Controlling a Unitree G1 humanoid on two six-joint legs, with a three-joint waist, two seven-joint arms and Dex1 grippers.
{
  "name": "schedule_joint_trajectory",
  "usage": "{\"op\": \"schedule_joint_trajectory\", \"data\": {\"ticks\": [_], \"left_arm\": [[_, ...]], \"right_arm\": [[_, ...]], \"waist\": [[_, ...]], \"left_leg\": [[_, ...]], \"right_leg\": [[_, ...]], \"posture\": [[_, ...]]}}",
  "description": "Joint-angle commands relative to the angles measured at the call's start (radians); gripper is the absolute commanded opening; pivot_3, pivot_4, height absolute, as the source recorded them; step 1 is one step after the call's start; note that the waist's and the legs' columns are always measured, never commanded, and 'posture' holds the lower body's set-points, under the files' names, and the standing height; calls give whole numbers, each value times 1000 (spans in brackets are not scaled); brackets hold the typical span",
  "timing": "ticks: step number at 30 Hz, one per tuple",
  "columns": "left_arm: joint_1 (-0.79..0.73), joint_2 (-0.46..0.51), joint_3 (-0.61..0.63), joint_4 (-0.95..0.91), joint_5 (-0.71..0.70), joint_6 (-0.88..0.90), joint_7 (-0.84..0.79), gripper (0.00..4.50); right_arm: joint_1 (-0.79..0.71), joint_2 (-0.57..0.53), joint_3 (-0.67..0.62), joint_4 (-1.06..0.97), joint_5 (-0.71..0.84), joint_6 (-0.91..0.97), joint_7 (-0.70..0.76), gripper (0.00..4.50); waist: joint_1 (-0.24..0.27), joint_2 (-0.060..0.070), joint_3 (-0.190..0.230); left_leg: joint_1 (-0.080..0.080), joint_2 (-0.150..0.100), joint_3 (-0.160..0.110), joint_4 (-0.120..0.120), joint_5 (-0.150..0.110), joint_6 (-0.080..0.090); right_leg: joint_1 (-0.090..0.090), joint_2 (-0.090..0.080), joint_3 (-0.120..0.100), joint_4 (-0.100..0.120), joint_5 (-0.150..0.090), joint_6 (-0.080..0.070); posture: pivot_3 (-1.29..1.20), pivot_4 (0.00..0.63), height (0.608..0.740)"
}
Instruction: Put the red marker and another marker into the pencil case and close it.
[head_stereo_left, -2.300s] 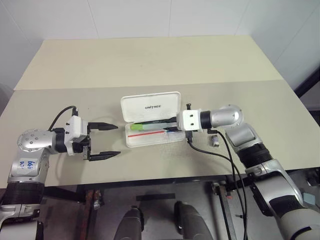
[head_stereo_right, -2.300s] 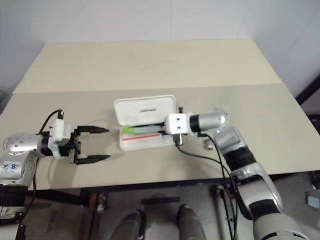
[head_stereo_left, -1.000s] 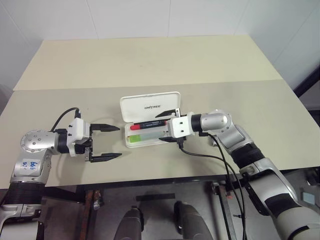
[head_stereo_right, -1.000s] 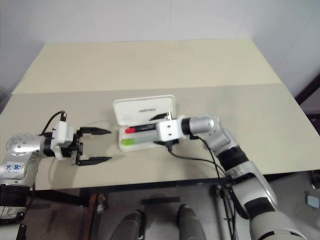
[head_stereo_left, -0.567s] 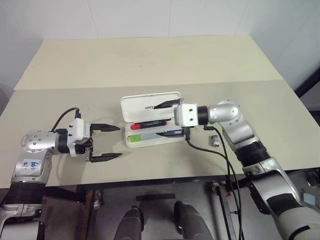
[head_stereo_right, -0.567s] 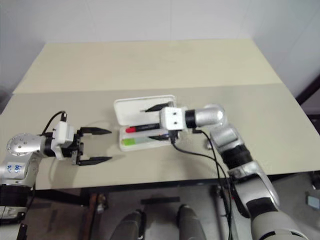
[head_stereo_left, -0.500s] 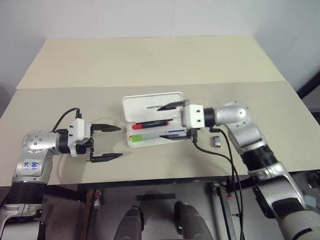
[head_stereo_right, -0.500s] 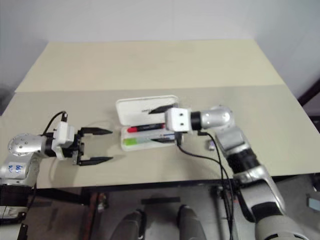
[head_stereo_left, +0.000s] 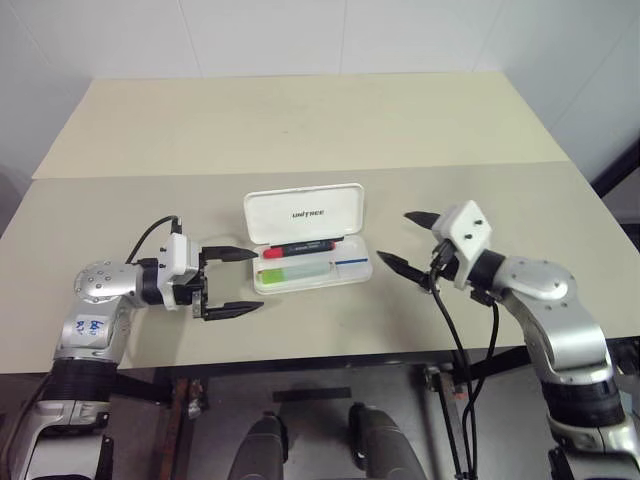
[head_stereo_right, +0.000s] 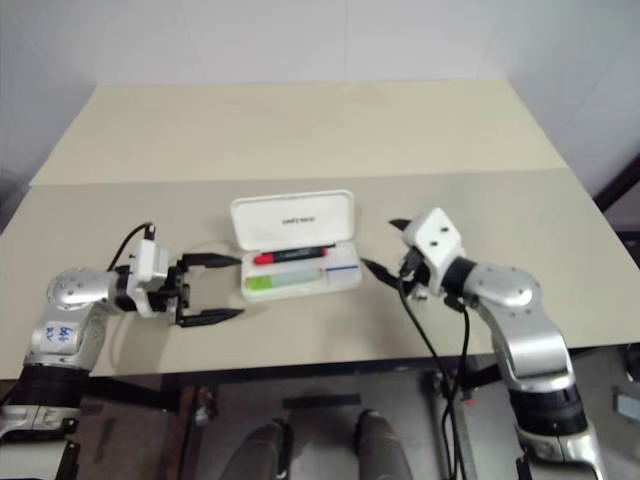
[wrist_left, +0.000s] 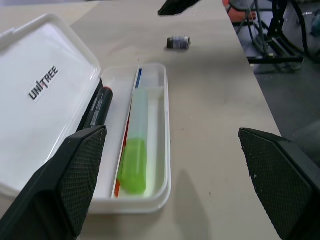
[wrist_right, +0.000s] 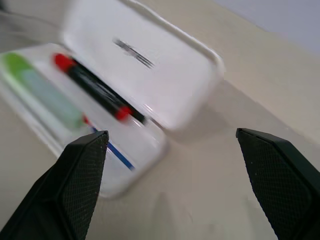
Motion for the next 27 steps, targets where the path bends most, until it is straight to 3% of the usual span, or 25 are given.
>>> {"op": "schedule_joint_trajectory", "data": {"ticks": [1,9,26,27], "left_arm": [[-29,-14,-5,-7,4,-4,4,4500],[-100,-67,-46,67,24,-32,-20,4500],[-139,-78,-39,129,37,-64,-47,4500],[-137,-78,-38,129,38,-65,-45,4500]], "right_arm": [[64,25,-72,-114,-13,72,-132,4298],[276,129,-95,-243,-75,168,-349,4298],[320,248,6,-176,-122,155,-467,4298],[322,249,10,-170,-124,153,-469,4130]], "waist": [[0,0,0],[0,0,0],[-2,-1,-1],[-2,-1,-1]], "left_leg": [[0,0,0,0,0,0],[0,-1,0,0,0,1],[1,0,0,0,1,2],[1,0,0,0,1,2]], "right_leg": [[0,0,0,0,0,0],[0,1,1,0,0,1],[1,2,2,0,1,1],[1,2,2,0,1,1]], "posture": [[0,150,740],[0,150,740],[0,150,740],[0,150,740]]}}
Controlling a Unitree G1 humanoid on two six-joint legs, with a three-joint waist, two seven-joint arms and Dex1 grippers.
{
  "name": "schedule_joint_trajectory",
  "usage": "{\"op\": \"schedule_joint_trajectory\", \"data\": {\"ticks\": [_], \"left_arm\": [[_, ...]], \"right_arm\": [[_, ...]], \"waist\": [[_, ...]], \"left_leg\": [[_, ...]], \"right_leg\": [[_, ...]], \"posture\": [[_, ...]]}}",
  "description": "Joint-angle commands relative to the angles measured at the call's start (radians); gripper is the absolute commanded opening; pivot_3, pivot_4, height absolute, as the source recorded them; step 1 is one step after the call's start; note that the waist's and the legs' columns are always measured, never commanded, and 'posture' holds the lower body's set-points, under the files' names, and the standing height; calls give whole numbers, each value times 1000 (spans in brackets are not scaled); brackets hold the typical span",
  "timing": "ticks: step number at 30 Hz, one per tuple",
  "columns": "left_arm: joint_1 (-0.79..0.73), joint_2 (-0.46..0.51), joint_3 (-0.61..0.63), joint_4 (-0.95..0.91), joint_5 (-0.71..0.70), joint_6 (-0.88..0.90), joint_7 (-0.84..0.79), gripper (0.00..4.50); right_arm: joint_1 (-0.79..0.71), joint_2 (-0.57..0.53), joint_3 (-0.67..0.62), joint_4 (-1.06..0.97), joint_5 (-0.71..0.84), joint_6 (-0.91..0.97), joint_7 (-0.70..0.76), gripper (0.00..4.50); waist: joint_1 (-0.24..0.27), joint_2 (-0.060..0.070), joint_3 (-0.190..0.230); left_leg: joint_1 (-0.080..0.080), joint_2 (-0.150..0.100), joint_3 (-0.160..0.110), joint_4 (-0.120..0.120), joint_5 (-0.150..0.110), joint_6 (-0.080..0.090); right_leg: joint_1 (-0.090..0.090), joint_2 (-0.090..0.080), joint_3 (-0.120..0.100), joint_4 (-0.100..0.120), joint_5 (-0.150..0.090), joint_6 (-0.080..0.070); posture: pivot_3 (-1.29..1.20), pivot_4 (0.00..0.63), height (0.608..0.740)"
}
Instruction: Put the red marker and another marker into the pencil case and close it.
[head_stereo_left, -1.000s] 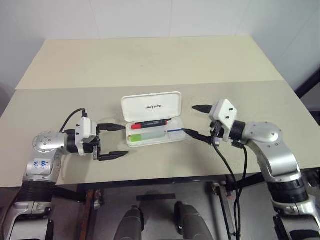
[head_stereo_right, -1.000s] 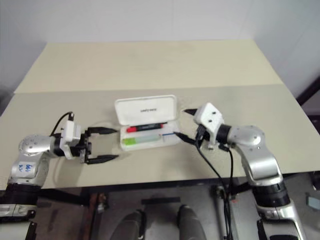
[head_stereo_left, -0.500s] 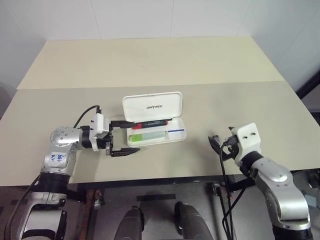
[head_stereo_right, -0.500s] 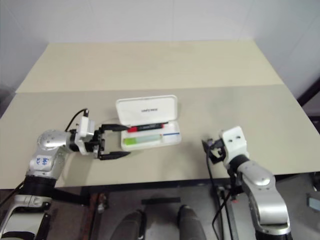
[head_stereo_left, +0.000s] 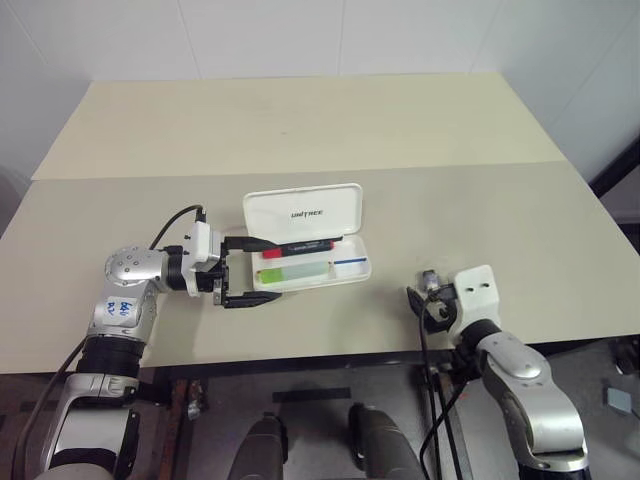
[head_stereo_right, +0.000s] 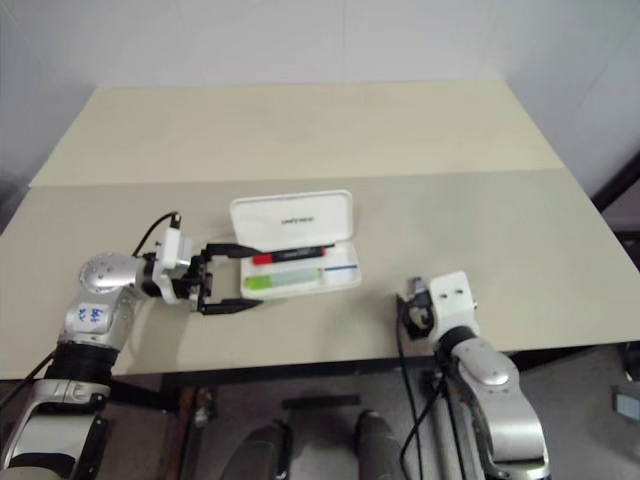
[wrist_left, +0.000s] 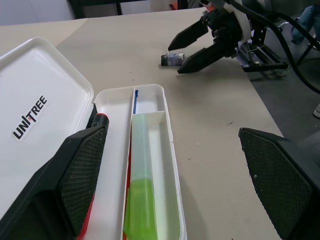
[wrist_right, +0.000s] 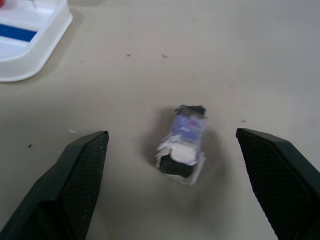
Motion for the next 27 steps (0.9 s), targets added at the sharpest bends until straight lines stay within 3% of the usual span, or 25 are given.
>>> {"op": "schedule_joint_trajectory", "data": {"ticks": [1,2,11,16,22,27], "left_arm": [[-9,2,14,2,3,-21,3,4500],[-7,4,16,1,3,-22,4,4500],[-1,8,23,2,6,-35,9,4500],[-2,7,23,6,8,-41,10,4500],[-3,5,18,18,14,-54,1,4500],[-4,3,16,28,20,-66,-2,4500]], "right_arm": [[-2,7,2,1,-17,-21,-22,3904],[-2,5,6,7,-20,-18,-25,3718],[-40,0,5,34,-24,3,-38,466],[-72,-15,14,40,-11,-3,-2,369],[-255,-200,71,162,45,-265,332,369],[-419,-274,112,355,79,-439,550,369]], "waist": [[0,0,0],[0,0,0],[1,0,0],[0,0,0],[-5,0,0],[-1,0,0]], "left_leg": [[0,0,0,0,0,0],[0,0,0,0,0,0],[0,0,0,0,0,0],[0,0,-1,0,0,0],[2,0,2,0,0,1],[2,1,0,-1,0,1]], "right_leg": [[0,0,0,0,0,0],[0,0,0,0,0,0],[1,0,0,0,0,0],[1,0,0,0,0,0],[1,0,0,-1,1,1],[2,2,0,-1,1,0]], "posture": [[0,150,740],[0,150,740],[0,150,740],[0,150,740],[0,150,740],[0,150,740]]}}
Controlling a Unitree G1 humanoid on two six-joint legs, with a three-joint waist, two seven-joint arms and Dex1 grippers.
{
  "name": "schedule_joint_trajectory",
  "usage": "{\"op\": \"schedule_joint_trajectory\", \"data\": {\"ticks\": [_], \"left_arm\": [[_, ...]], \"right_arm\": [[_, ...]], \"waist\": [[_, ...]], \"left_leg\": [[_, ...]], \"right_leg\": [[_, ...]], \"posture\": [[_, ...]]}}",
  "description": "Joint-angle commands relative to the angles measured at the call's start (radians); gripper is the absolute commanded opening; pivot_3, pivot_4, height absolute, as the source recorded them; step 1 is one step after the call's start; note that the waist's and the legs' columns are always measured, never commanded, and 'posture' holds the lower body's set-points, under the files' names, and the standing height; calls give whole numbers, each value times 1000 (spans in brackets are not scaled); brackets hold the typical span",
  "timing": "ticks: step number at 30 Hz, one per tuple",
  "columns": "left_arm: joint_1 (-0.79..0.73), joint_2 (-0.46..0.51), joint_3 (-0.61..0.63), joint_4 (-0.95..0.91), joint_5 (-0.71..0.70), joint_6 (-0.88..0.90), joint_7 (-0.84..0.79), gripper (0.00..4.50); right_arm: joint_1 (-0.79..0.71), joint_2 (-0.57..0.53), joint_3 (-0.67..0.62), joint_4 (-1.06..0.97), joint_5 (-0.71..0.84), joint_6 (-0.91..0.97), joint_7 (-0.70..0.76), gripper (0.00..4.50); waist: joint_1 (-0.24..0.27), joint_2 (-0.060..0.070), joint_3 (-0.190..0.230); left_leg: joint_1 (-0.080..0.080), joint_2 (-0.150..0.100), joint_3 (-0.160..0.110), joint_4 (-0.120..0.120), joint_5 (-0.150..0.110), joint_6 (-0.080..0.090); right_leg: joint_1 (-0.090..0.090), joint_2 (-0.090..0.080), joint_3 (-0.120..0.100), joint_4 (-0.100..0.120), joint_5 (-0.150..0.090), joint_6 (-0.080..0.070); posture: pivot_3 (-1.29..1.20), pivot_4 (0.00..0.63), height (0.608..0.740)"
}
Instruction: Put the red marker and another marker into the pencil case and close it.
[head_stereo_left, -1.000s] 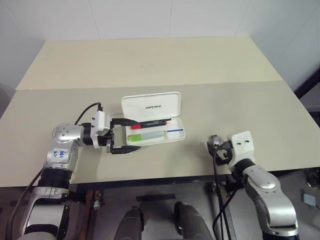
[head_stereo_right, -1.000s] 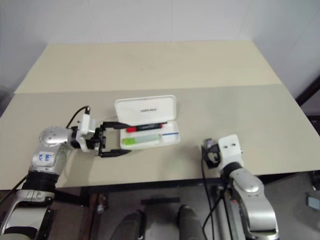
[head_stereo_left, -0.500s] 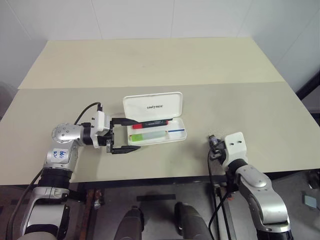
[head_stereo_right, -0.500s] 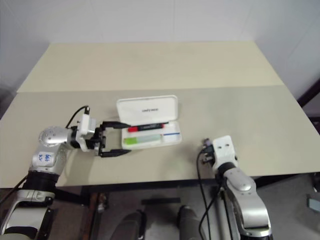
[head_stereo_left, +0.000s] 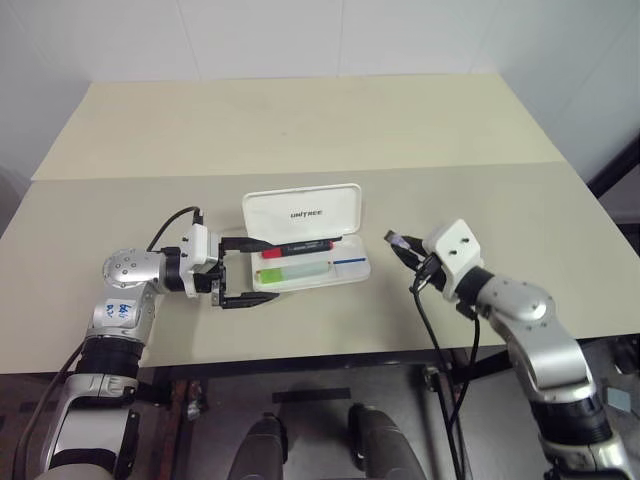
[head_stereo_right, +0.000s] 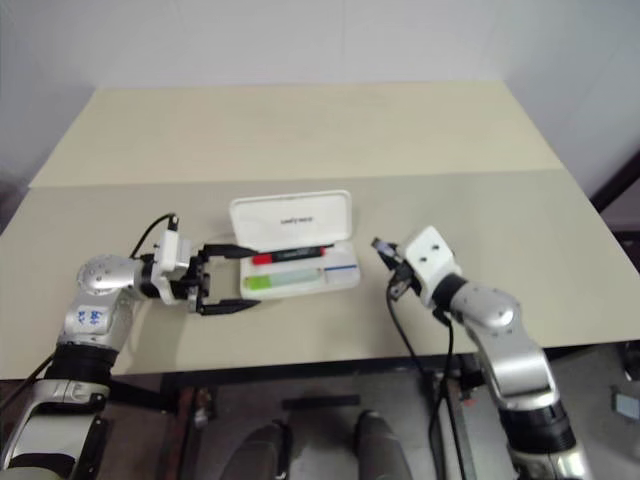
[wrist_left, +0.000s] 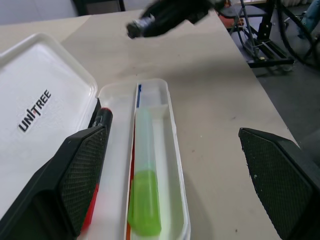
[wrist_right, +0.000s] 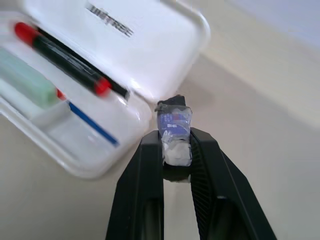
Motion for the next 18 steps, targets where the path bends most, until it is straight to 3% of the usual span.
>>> {"op": "schedule_joint_trajectory", "data": {"ticks": [1,9,18], "left_arm": [[-4,3,7,-7,3,-22,-4,4500],[22,7,11,-27,8,-31,2,4500],[50,14,21,-60,4,-26,22,4500]], "right_arm": [[-80,-26,33,97,34,-131,157,369],[-246,-31,119,396,49,-380,485,369],[-356,18,161,630,8,-524,593,369]], "waist": [[1,0,0],[1,0,0],[-1,0,0]], "left_leg": [[0,0,0,0,0,0],[-1,0,0,1,0,0],[0,0,0,1,0,0]], "right_leg": [[0,0,0,0,0,0],[0,-1,0,-1,0,0],[0,-1,0,1,0,0]], "posture": [[0,150,740],[0,150,740],[0,150,740]]}}
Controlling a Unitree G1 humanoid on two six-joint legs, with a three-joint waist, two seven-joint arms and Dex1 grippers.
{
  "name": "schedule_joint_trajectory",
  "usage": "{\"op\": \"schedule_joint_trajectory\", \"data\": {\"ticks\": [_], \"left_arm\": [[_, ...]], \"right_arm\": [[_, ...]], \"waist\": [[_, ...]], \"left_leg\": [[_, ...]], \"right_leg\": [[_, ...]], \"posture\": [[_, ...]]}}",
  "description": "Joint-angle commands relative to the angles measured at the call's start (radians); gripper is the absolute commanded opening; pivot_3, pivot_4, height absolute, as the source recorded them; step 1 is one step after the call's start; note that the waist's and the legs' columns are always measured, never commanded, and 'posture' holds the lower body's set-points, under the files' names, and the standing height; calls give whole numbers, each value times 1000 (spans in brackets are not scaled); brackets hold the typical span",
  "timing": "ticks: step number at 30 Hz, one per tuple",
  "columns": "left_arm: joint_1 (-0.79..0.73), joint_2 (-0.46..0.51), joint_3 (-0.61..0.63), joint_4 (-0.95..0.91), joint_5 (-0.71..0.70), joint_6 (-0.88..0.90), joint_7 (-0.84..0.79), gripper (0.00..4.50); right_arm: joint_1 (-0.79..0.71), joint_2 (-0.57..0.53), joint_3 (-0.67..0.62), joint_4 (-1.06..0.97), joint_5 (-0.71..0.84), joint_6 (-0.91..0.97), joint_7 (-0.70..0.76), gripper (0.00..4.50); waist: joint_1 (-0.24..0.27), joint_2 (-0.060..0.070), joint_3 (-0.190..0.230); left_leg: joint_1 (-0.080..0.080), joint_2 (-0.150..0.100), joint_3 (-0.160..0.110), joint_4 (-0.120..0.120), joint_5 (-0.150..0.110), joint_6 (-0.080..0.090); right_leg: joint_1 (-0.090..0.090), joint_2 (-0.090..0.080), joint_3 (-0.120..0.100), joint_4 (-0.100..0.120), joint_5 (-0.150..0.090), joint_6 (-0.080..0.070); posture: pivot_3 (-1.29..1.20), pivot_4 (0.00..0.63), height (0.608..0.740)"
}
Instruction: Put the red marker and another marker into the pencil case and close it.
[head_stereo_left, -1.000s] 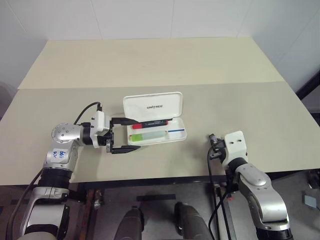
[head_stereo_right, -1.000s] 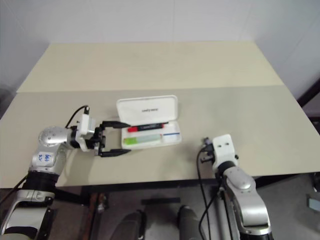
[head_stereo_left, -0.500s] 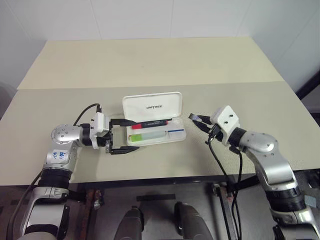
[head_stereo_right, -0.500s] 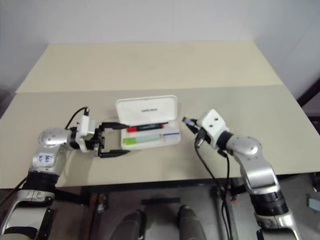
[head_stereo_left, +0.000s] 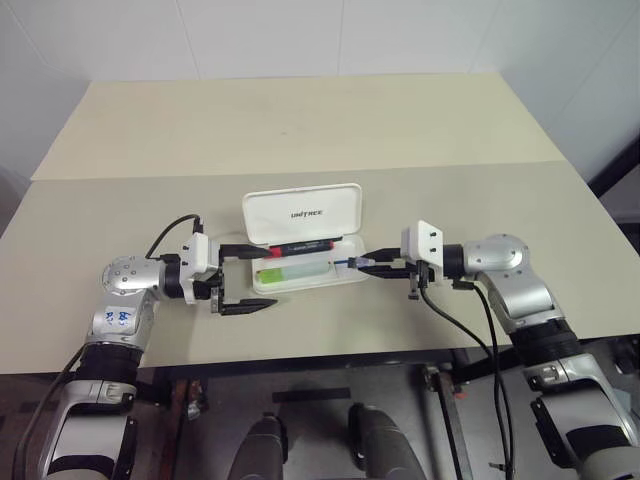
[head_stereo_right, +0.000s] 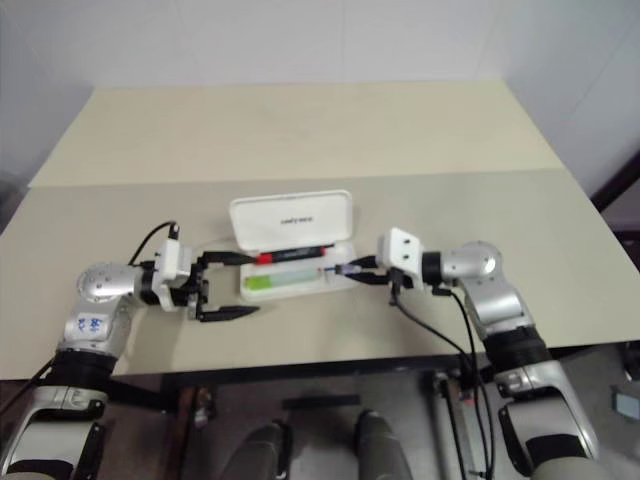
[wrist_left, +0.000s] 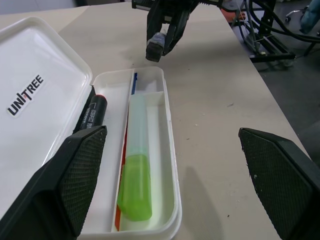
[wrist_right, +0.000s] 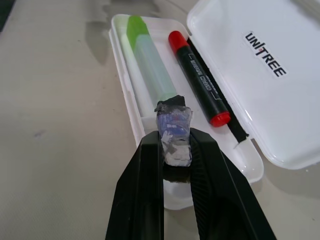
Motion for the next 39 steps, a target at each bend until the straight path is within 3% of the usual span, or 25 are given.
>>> {"op": "schedule_joint_trajectory", "data": {"ticks": [1,11,21,23,34,37,38,39], "left_arm": [[13,12,20,-51,-12,-5,11,4500],[29,16,25,-82,-15,2,33,4500],[38,17,27,-103,-18,9,45,4500],[35,15,28,-106,-22,16,49,4500],[5,14,41,-85,-42,38,45,4500],[2,17,53,-86,-59,51,43,3559],[5,27,66,-81,-68,59,41,3454],[7,35,75,-78,-75,65,39,2999]], "right_arm": [[-41,23,10,49,-15,-62,23,369],[-104,66,28,201,-70,-140,21,369],[-141,85,14,233,-83,-233,13,3936],[-147,86,1,202,-61,-228,15,4465],[54,-27,-97,-277,107,36,-10,4465],[116,-61,-124,-336,106,67,-43,4500],[151,-75,-145,-354,102,72,-64,4500],[177,-85,-160,-369,100,78,-81,4500]], "waist": [[0,0,0],[0,0,0],[-1,0,0],[-2,0,0],[6,0,0],[4,0,0],[1,0,0],[2,0,0]], "left_leg": [[0,0,0,0,0,0],[0,0,0,0,0,-1],[0,0,1,0,0,-1],[0,0,1,0,0,-1],[-2,-1,-1,0,0,-2],[-2,-2,0,0,0,-2],[-2,-2,0,0,0,-2],[-1,-2,1,0,0,-2]], "right_leg": [[0,0,0,0,0,0],[0,-1,0,0,0,0],[0,-1,0,0,0,0],[0,-1,0,0,0,0],[-1,-3,-2,-1,0,0],[-1,-4,-2,-1,0,0],[-1,-4,-2,-1,0,0],[-1,-4,-2,0,0,0]], "posture": [[0,150,740],[0,150,740],[0,150,740],[0,150,740],[0,150,740],[0,150,740],[0,150,740],[0,150,740]]}}
